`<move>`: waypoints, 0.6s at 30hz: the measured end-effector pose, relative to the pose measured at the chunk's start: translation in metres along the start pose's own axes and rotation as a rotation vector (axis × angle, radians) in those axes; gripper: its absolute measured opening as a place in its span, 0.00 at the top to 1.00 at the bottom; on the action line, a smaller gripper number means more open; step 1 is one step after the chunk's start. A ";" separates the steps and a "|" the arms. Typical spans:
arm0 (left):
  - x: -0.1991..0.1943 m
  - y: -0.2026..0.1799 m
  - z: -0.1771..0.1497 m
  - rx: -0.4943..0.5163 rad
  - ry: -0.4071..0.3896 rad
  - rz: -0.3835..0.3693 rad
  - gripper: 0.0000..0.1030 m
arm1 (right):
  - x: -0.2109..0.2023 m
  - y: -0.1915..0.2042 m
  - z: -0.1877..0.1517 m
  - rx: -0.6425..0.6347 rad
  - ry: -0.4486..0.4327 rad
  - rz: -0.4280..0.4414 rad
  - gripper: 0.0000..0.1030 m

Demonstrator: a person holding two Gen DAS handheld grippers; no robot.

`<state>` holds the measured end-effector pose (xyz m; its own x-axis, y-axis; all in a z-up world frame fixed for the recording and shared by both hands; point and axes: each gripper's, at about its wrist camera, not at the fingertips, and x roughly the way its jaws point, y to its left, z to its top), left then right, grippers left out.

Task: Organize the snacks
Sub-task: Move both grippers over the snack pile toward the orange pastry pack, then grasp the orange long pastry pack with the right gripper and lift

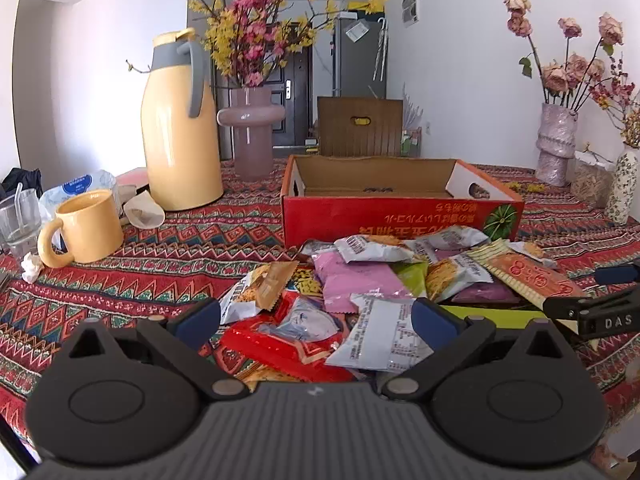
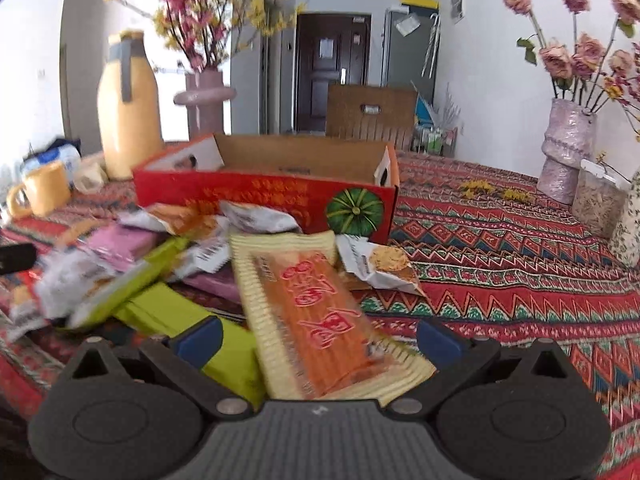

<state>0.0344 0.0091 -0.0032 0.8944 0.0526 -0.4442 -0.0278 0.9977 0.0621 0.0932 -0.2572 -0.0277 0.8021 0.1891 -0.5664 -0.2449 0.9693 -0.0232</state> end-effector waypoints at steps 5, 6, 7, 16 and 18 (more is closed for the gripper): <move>0.007 0.002 0.000 0.008 0.027 0.008 0.00 | 0.028 -0.011 0.009 0.013 0.058 0.048 0.00; 0.008 0.003 0.000 -0.003 0.025 0.003 0.00 | 0.031 -0.013 0.011 0.019 0.063 0.061 0.00; 0.008 0.003 0.000 -0.002 0.028 0.004 0.00 | 0.035 -0.014 0.013 0.024 0.070 0.072 0.00; 0.012 0.002 -0.001 0.009 0.066 0.011 0.00 | 0.058 -0.026 0.015 0.093 0.144 0.182 0.21; 0.011 0.002 -0.001 0.010 0.056 0.012 0.00 | 0.057 -0.027 0.016 0.093 0.142 0.184 0.30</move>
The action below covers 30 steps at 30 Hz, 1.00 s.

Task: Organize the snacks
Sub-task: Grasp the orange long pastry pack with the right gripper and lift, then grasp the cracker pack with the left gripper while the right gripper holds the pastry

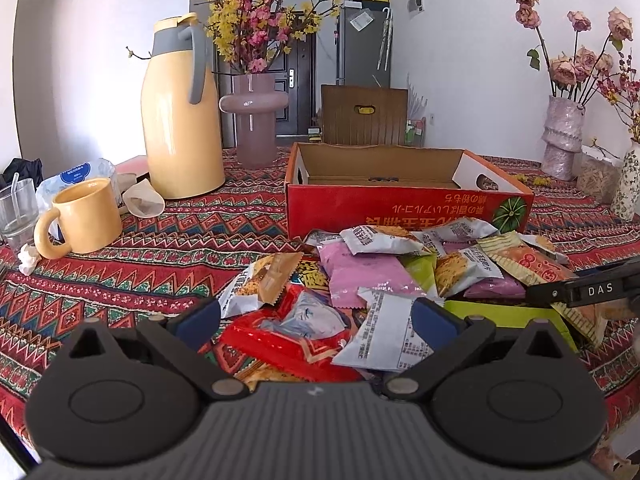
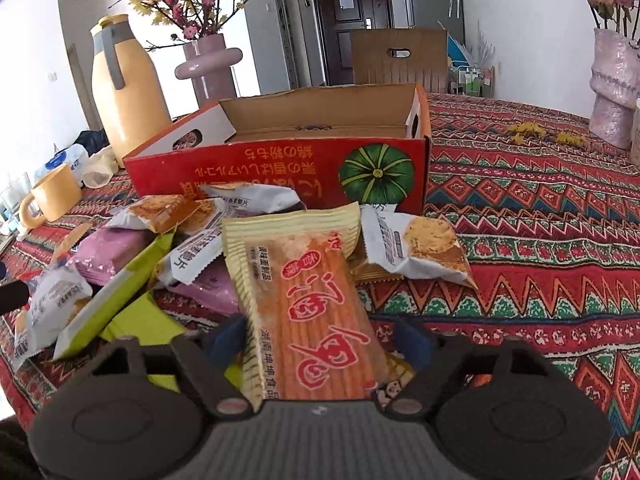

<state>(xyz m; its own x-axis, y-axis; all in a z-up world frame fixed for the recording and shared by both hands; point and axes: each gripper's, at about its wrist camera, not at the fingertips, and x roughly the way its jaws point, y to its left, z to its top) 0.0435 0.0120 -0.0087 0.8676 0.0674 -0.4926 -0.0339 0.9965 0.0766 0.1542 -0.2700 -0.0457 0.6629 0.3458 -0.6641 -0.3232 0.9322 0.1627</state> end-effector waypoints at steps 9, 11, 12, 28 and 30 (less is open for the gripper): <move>-0.003 0.005 0.001 -0.015 0.014 0.005 0.00 | -0.017 0.008 -0.003 -0.026 -0.039 0.033 0.65; -0.003 0.008 0.000 -0.015 0.017 0.013 0.00 | -0.026 0.012 -0.004 -0.035 -0.081 0.020 0.66; -0.003 0.010 0.000 -0.017 0.019 0.017 0.00 | -0.031 0.013 -0.005 -0.037 -0.105 0.017 0.66; 0.026 0.051 0.023 -0.045 0.068 0.044 0.00 | -0.070 0.032 -0.029 0.047 -0.314 -0.051 0.66; 0.040 0.058 0.030 -0.053 0.098 0.026 0.00 | -0.070 0.031 -0.030 0.053 -0.315 -0.062 0.66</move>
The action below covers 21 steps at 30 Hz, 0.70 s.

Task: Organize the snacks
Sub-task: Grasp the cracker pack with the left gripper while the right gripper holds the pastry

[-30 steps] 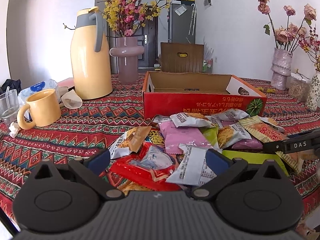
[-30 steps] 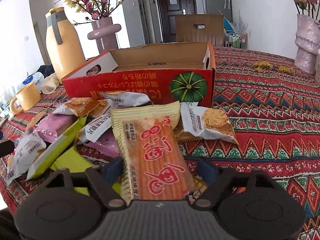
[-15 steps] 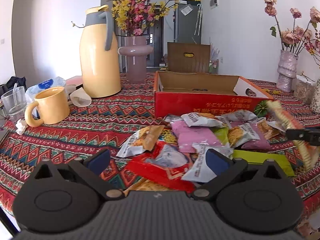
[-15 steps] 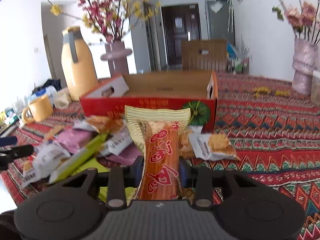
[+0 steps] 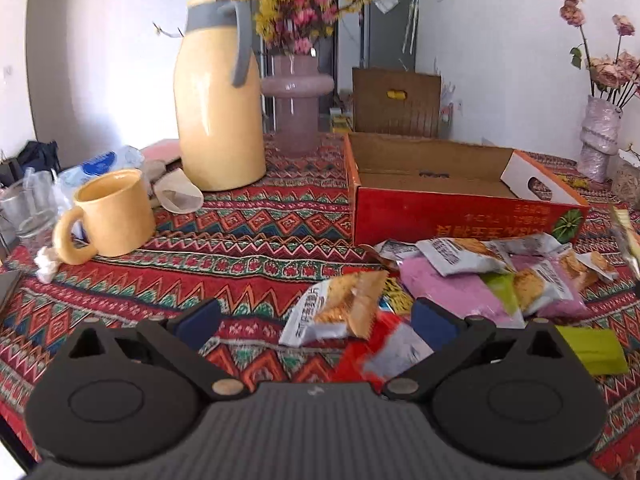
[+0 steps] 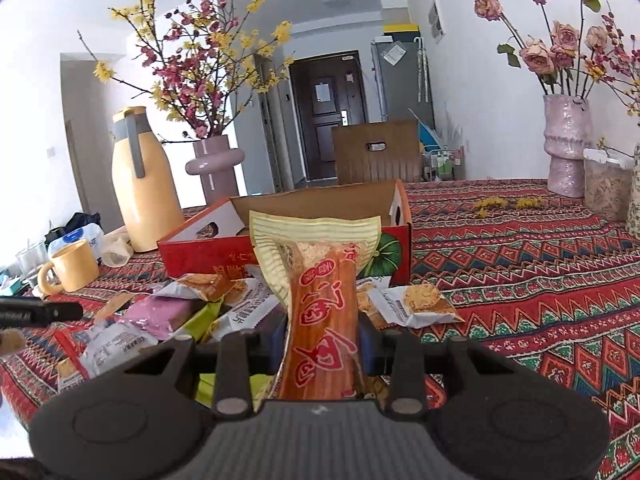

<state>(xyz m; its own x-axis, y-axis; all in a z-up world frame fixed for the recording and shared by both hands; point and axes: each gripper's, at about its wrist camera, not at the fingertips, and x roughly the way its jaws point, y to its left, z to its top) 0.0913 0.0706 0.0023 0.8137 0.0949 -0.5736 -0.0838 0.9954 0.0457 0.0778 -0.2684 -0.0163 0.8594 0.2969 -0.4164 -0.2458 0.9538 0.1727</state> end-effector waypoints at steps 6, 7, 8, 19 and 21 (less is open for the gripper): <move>0.045 0.009 0.018 -0.015 0.086 -0.041 0.00 | 0.001 -0.004 -0.002 0.020 -0.001 -0.033 0.66; 0.052 0.012 0.019 -0.028 0.096 -0.048 0.00 | 0.001 -0.005 -0.002 0.024 -0.003 -0.038 0.66; 0.059 0.016 0.020 -0.044 0.111 -0.056 0.01 | 0.001 -0.007 -0.002 0.029 -0.005 -0.045 0.66; 0.082 0.043 0.015 -0.148 0.168 -0.145 0.21 | 0.010 -0.010 -0.001 0.041 0.004 -0.094 0.66; 0.081 0.047 0.017 -0.152 0.169 -0.153 0.17 | 0.012 -0.009 -0.001 0.037 0.008 -0.092 0.66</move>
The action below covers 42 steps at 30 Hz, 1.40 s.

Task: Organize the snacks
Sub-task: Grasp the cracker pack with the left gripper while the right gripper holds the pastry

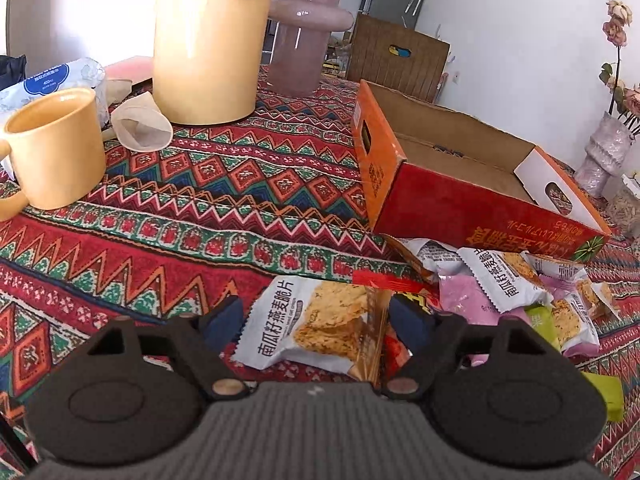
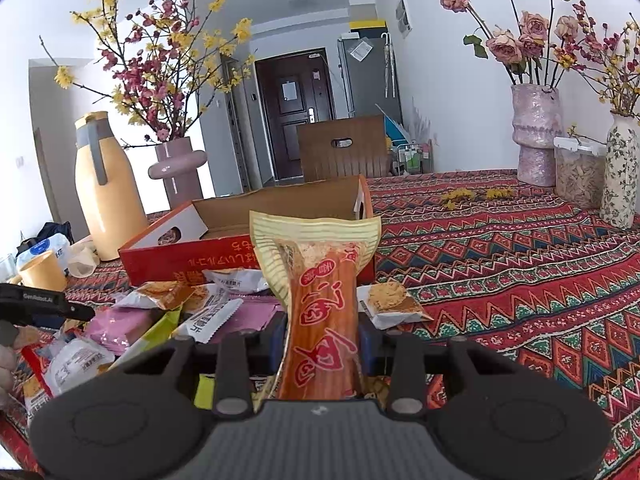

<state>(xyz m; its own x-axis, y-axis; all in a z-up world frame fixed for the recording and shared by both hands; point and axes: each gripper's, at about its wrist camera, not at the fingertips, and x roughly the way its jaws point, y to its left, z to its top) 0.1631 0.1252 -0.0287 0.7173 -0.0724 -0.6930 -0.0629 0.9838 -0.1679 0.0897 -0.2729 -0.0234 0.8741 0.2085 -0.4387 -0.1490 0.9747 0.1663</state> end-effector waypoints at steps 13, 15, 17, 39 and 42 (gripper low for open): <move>0.006 0.007 -0.003 0.089 0.011 0.126 0.15 | 0.004 0.004 -0.003 -0.003 0.009 0.000 0.66; 0.006 0.002 -0.004 0.103 0.018 0.149 0.16 | 0.004 0.005 -0.003 -0.004 0.010 0.002 0.66; 0.006 -0.002 -0.004 0.113 0.033 0.169 0.15 | 0.003 0.006 -0.003 -0.003 0.010 0.003 0.66; -0.018 -0.014 -0.007 0.087 0.009 0.162 0.54 | -0.009 0.002 -0.004 0.019 -0.016 0.046 0.66; -0.027 -0.018 0.000 0.091 -0.016 0.161 0.54 | -0.010 0.002 -0.003 0.017 -0.020 0.048 0.66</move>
<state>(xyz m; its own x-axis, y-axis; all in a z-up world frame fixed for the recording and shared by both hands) 0.1448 0.1096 -0.0074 0.7139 0.0896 -0.6945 -0.1154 0.9933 0.0095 0.0797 -0.2723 -0.0210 0.8752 0.2531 -0.4122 -0.1833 0.9622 0.2016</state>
